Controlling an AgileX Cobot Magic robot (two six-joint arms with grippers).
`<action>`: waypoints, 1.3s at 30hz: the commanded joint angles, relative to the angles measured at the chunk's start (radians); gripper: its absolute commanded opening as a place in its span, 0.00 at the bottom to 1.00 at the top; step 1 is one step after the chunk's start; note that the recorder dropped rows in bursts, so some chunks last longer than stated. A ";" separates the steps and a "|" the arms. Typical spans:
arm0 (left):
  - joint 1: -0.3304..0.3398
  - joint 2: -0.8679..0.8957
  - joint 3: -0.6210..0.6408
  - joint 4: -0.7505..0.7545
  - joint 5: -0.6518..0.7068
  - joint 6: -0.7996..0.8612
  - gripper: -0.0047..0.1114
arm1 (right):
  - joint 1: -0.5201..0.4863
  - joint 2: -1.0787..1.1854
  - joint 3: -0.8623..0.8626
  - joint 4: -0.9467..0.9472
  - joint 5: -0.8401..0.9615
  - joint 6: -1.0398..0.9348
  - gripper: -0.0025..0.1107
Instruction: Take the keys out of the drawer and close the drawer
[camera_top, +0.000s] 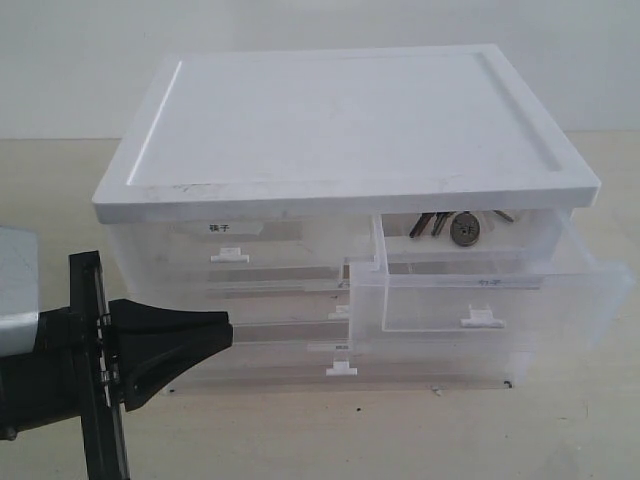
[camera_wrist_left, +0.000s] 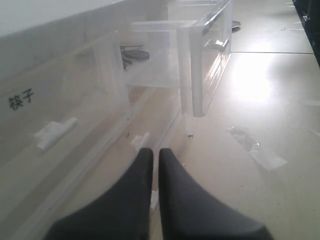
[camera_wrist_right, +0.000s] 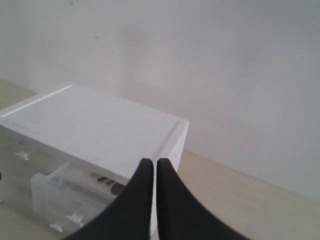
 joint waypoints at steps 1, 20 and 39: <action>-0.005 0.001 -0.003 0.004 -0.009 -0.004 0.08 | -0.003 0.106 -0.014 -0.003 0.047 -0.017 0.02; -0.005 0.001 -0.003 0.004 -0.009 -0.004 0.08 | 0.058 0.845 -0.171 0.057 0.194 0.004 0.61; -0.005 0.001 -0.003 0.004 -0.009 -0.004 0.08 | 0.307 0.884 0.024 0.058 0.081 -0.498 0.49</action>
